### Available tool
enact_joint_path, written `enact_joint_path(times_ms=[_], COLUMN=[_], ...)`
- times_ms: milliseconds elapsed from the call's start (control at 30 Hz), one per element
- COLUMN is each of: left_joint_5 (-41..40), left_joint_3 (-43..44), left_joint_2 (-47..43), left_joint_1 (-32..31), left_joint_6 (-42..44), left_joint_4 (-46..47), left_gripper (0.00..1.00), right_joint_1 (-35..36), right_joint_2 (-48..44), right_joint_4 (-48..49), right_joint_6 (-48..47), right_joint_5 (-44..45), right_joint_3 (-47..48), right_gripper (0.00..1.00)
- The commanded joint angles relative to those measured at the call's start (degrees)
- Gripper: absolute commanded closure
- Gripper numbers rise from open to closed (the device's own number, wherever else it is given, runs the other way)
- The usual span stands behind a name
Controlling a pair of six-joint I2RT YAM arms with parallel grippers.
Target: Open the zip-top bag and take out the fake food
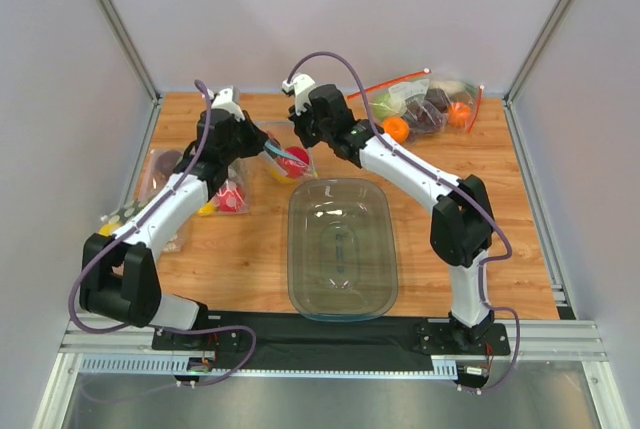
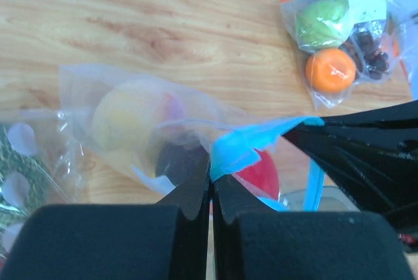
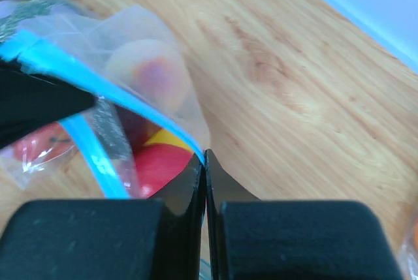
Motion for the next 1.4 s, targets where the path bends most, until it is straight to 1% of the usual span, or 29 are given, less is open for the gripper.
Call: enact_joint_path(times_ms=[0, 167, 300, 400, 567, 633, 667, 767, 800, 900, 1000, 1133, 1233, 1367], left_joint_5=[7.03, 12.74, 16.25, 18.98, 22.50, 23.47, 23.65, 24.00, 24.00, 24.09, 23.65, 23.82, 24.00, 24.26], left_joint_3=[7.30, 13.91, 16.20, 17.78, 20.42, 20.95, 21.04, 21.21, 21.13, 20.86, 20.34, 19.99, 20.07, 19.81], left_joint_2=[1.42, 5.29, 6.43, 7.66, 11.09, 12.58, 13.02, 14.08, 14.08, 13.38, 12.06, 10.92, 11.01, 10.66], left_joint_1=[2.66, 3.29, 3.29, 3.29, 3.28, 3.29, 3.29, 3.29, 3.29, 3.29, 3.29, 3.29, 3.29, 3.28], left_joint_6=[4.37, 11.74, 15.08, 17.72, 18.35, 17.74, 17.47, 16.86, 16.68, 16.33, 16.06, 16.15, 16.33, 16.15], left_joint_4=[-4.47, -16.06, -21.34, -25.38, -26.90, -25.94, -25.15, -24.00, -23.74, -23.21, -22.59, -22.76, -23.12, -23.12], left_gripper=[1.00, 1.00, 1.00, 1.00, 1.00, 1.00, 1.00, 1.00, 1.00, 1.00, 1.00, 1.00, 1.00, 1.00], right_joint_1=[-1.95, -2.91, -3.09, -3.27, -4.06, -4.23, -4.23, -4.32, -4.15, -4.06, -3.27, -1.43, -1.07, -0.81], right_joint_2=[-0.44, 1.23, 3.08, 5.01, 6.77, 6.25, 5.03, 1.86, -0.93, -6.21, -9.22, -13.35, -12.92, -9.50], right_joint_4=[-1.18, -1.97, -1.71, -1.80, -2.15, -2.06, -1.80, 0.22, 1.01, 4.09, 4.97, 6.55, 7.34, 7.69], right_joint_6=[0.45, 2.73, 3.53, 5.81, 8.36, 8.62, 8.19, 7.14, 6.70, 6.43, 7.30, 8.62, 12.12, 16.18], right_joint_5=[4.44, 5.49, 5.67, 6.37, 5.85, 5.41, 4.54, 2.95, 2.68, -1.35, -3.64, -4.52, -6.89, -11.11], right_joint_3=[2.95, 2.34, 1.55, 1.72, 2.25, 1.73, 0.68, -2.13, -4.93, -9.16, -13.30, -17.96, -17.70, -13.76], right_gripper=[1.00, 1.00, 1.00, 1.00, 1.00, 0.95, 0.85, 0.62, 0.50, 0.36, 0.33, 0.31, 0.30, 0.31])
